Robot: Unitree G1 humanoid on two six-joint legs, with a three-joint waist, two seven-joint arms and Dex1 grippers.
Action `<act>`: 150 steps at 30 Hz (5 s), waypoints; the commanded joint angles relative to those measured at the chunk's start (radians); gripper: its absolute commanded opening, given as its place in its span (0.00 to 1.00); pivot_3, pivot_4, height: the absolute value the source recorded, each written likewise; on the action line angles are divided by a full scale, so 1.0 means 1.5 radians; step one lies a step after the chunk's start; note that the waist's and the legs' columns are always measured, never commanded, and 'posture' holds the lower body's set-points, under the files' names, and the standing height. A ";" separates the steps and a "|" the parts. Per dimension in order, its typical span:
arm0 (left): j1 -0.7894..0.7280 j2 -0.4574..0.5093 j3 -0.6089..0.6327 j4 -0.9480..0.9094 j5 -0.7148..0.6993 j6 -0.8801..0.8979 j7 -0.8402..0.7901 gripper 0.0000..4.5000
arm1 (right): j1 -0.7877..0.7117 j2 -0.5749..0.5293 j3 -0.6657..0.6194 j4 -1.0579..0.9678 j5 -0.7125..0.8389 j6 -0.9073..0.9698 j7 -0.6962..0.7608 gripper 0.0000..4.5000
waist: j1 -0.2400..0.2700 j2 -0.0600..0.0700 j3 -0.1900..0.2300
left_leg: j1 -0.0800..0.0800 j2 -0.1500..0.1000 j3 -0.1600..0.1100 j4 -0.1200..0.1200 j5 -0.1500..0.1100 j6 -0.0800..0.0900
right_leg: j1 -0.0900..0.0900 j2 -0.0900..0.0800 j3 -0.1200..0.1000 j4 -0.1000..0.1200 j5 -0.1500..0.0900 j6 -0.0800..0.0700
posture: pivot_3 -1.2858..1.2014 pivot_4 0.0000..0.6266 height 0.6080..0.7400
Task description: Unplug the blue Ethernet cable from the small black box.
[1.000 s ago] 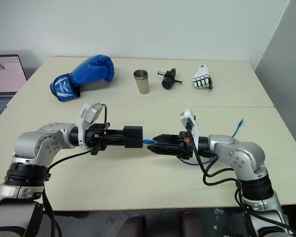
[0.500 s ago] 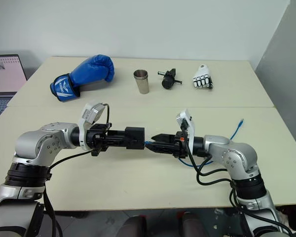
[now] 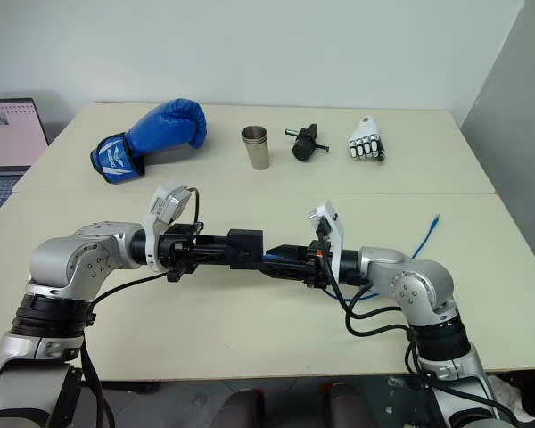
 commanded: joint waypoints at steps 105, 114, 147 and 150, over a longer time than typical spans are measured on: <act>0.098 -0.228 0.174 0.314 0.322 -0.605 0.686 0.17 | -0.062 -0.062 0.096 0.015 -0.325 -0.267 0.086 0.89 | 0.003 0.001 0.001 | 0.000 -0.001 0.000 0.000 0.000 0.000 | 0.000 -0.001 0.000 0.000 0.001 -0.001 | 0.52 0.24 1.00; 0.108 -0.230 0.182 0.321 0.308 -0.595 0.687 0.43 | -0.057 -0.063 0.099 0.008 -0.327 -0.265 0.089 0.89 | 0.000 0.001 0.001 | 0.001 0.000 0.000 0.000 0.000 0.000 | 0.001 -0.001 0.000 0.001 0.001 -0.001 | 0.52 0.24 1.00; 0.328 0.054 0.223 -0.176 0.160 -0.254 0.410 0.91 | 0.093 -0.276 -0.108 -0.123 -0.195 -0.225 0.182 0.89 | 0.001 0.001 0.001 | 0.001 0.000 0.000 -0.001 0.000 0.000 | 0.001 -0.001 0.000 0.000 0.000 -0.001 | 0.52 0.24 1.00; 0.320 0.090 0.227 -0.171 0.142 -0.226 0.370 0.91 | 0.087 -0.308 -0.132 -0.107 -0.175 -0.222 0.210 0.89 | 0.000 0.001 0.001 | 0.001 0.000 0.000 -0.001 0.000 0.000 | 0.001 -0.001 0.000 0.000 0.000 -0.001 | 0.52 0.24 1.00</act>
